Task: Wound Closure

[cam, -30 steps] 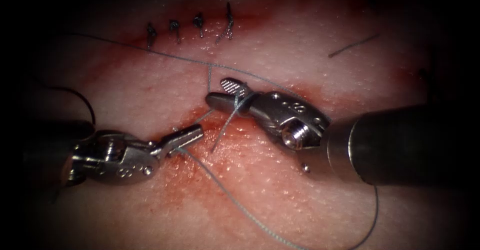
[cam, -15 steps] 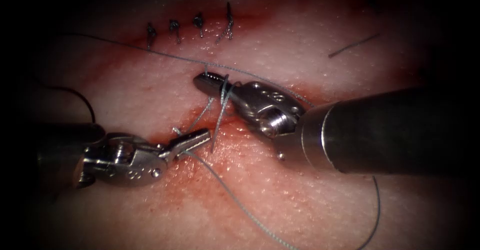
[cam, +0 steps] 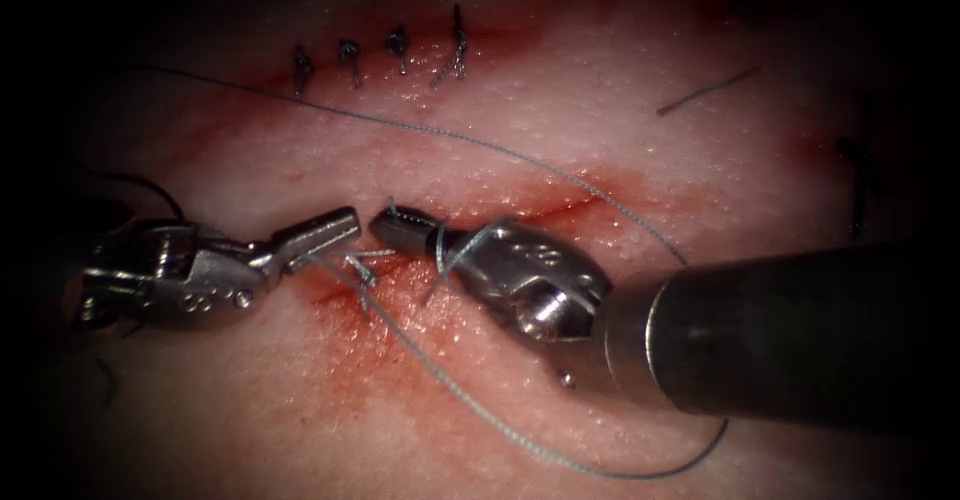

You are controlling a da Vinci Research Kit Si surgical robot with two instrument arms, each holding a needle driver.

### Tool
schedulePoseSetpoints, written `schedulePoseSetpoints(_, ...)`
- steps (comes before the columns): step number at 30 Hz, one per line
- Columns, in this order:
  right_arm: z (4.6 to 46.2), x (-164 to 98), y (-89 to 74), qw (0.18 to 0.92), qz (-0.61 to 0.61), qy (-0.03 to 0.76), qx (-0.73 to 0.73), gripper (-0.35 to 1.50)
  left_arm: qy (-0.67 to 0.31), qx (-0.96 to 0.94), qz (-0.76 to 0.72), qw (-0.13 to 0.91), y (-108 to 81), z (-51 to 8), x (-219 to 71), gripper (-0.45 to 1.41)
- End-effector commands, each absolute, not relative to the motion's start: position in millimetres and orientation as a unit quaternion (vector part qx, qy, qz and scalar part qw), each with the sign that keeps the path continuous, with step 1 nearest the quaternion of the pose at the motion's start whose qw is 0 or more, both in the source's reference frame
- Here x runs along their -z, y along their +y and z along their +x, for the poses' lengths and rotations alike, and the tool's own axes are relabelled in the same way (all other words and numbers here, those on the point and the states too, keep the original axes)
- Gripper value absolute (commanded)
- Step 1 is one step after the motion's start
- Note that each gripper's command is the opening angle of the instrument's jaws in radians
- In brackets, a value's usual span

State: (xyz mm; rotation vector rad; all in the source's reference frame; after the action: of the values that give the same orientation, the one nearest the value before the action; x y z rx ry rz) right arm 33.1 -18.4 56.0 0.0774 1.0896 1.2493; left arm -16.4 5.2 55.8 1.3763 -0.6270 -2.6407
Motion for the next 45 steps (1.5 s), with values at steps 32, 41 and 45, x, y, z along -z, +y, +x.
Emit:
schedulePoseSetpoints(32, 31.7, -52.1, -26.0, 0.746, -0.007, 0.452, -0.49, -0.35, -0.366, 0.858, 0.352, -0.079, 20.2, -15.4, -51.8, -0.45)
schedulePoseSetpoints(41, 33.6, -53.1, -24.3, 0.763, -0.021, 0.455, -0.459, -0.35, -0.383, 0.862, 0.32, -0.086, 22.8, -17.3, -52.8, -0.45)
schedulePoseSetpoints(45, 33.7, -53.2, -24.8, 0.767, -0.022, 0.455, -0.452, -0.35, -0.388, 0.861, 0.317, -0.087, 23.6, -17.8, -53.5, -0.45)
